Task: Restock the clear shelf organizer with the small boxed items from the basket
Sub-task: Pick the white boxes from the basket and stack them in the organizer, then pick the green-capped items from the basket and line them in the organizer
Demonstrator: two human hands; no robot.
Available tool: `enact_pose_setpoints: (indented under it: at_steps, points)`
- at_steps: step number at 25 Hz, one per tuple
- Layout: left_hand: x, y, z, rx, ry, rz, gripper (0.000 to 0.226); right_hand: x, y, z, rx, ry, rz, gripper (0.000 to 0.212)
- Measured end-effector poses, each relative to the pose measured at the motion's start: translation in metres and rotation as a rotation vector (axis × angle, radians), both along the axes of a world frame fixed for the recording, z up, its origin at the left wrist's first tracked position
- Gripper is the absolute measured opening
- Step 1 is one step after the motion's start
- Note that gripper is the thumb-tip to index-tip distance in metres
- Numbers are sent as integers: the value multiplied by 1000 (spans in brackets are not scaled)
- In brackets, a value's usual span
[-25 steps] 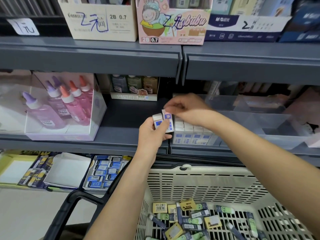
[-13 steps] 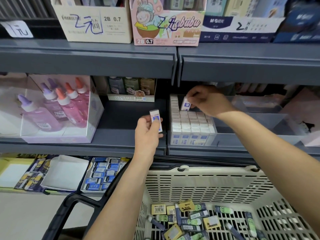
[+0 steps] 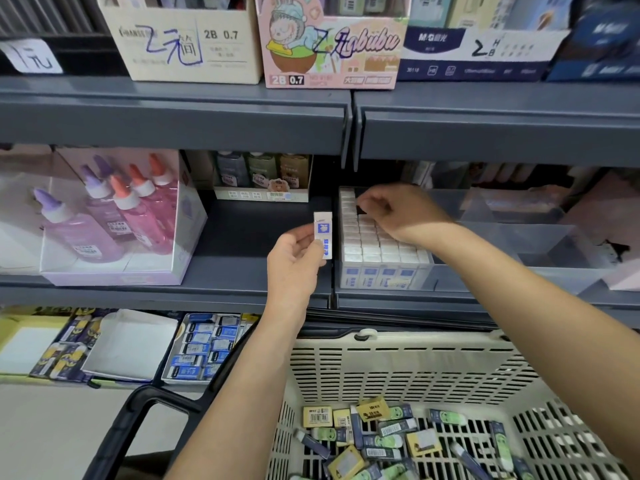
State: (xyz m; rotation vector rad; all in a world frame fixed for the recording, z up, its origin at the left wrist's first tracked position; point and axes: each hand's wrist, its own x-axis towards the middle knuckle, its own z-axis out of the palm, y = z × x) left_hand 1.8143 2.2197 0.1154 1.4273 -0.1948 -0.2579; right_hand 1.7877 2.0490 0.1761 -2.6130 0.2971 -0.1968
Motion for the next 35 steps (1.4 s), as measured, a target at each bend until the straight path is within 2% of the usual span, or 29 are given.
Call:
enact_pose_setpoints:
  at_steps: [3,5,7,9,12,15,19,23,26,30,33,35]
  points:
    - [-2,-1,2,-22,-42,-56,24,-2,21,5,202,-21,87,19]
    - [-4,-1,1,-3,-78,-77,23,-3,25,6,242,-4,105,12]
    - [-5,-3,-1,52,-86,-81,20,-3,17,11,303,-70,65,9]
    - [-6,-4,-3,164,-80,-137,35,0,0,17,379,-186,-12,5]
    - [-9,-6,-6,346,-108,-262,58,6,-25,17,276,-207,-110,12]
    - [-10,-5,-6,350,-114,-284,57,13,-29,3,143,-130,-63,12]
    - [-10,-4,-6,354,-118,-278,57,16,-23,-20,66,-16,-52,17]
    - [-9,-5,-8,357,-113,-270,57,17,-21,-24,-32,18,-26,24]
    - [-11,-5,-6,372,-129,-267,58,12,-21,-18,-33,34,-17,27]
    - [-21,0,1,398,-203,-195,53,-12,-15,-3,135,-66,-90,26]
    - [-49,9,8,305,-242,-21,26,-63,-6,1,196,-281,-98,19]
    - [-78,16,10,193,-275,-9,11,-116,1,-8,182,-350,-70,14]
